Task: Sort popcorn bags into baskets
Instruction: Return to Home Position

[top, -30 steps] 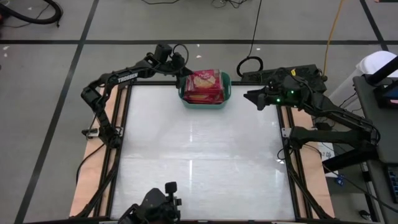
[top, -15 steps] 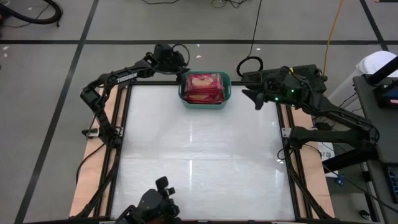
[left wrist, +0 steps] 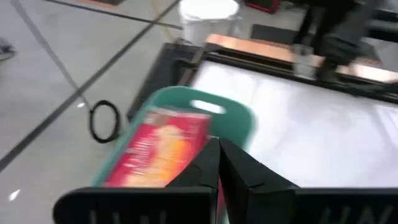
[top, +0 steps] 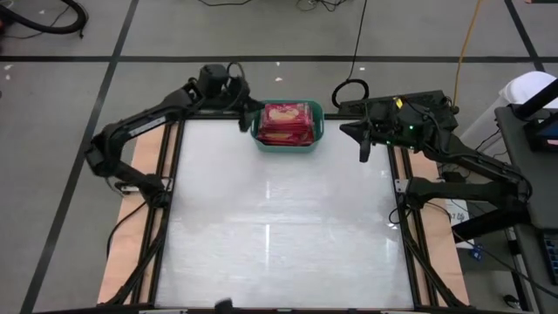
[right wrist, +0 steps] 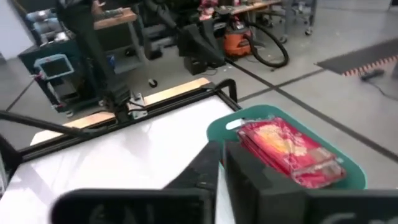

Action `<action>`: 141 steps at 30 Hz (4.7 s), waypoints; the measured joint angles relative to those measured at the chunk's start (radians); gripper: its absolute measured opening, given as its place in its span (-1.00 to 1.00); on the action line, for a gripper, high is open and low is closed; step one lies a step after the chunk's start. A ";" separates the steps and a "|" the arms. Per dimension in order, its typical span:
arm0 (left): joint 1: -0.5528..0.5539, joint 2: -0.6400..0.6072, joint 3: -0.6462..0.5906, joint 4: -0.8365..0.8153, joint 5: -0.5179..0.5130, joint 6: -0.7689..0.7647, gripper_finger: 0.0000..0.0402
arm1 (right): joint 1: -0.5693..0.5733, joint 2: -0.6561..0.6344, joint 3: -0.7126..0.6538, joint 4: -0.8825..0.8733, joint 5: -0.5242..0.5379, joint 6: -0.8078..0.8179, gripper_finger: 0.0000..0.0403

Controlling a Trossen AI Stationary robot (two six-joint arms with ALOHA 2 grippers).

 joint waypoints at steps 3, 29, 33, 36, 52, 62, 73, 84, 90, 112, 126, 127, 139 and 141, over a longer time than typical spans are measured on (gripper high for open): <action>-0.074 -0.067 0.000 -0.080 -0.013 -0.036 -0.96 | 0.001 -0.016 0.000 0.000 -0.005 -0.032 -0.96; -0.616 -0.531 -0.610 0.176 -0.441 -0.427 -0.99 | 0.162 -0.115 -0.302 0.326 0.042 -0.178 -1.00; -0.635 -0.584 -0.756 0.242 -0.444 -0.413 -0.99 | 0.185 -0.112 -0.429 0.421 0.127 -0.181 -1.00; -0.635 -0.628 -0.856 0.317 -0.414 -0.388 -0.99 | 0.199 -0.112 -0.533 0.535 0.189 -0.175 -1.00; -0.636 -0.758 -1.016 0.442 -0.411 -0.059 -0.99 | 0.363 -0.112 -0.790 0.777 0.375 -0.253 -1.00; -0.737 -0.793 -1.144 0.571 -0.368 -0.005 -1.00 | 0.496 -0.112 -0.791 0.814 0.418 -0.264 -1.00; -0.782 -0.939 -1.310 0.765 -0.407 -0.022 -1.00 | 0.535 -0.115 -0.823 0.823 0.282 -0.259 -1.00; -0.780 -1.013 -1.311 0.645 -0.463 -0.002 -1.00 | 0.535 -0.127 -0.948 0.917 0.234 -0.278 -1.00; -0.777 -1.096 -1.311 0.641 -0.467 0.015 -1.00 | 0.534 -0.205 -0.949 0.878 0.234 -0.286 -1.00; -0.774 -1.455 -1.309 0.380 -0.462 0.034 -1.00 | 0.533 -0.722 -0.951 0.435 0.139 -0.404 -1.00; -0.613 -1.439 -1.308 0.355 -0.396 -0.011 -0.98 | 0.450 -0.813 -0.952 0.329 0.101 -0.338 -1.00; -0.608 -1.438 -1.308 0.354 -0.392 -0.014 -0.98 | 0.441 -0.813 -0.952 0.331 0.101 -0.329 -1.00; -0.605 -1.431 -1.308 0.353 -0.389 -0.029 -0.97 | 0.414 -0.808 -0.952 0.324 0.106 -0.227 -1.00; -0.605 -1.431 -1.308 0.353 -0.389 -0.036 -0.96 | 0.414 -0.808 -0.952 0.331 0.106 -0.228 -1.00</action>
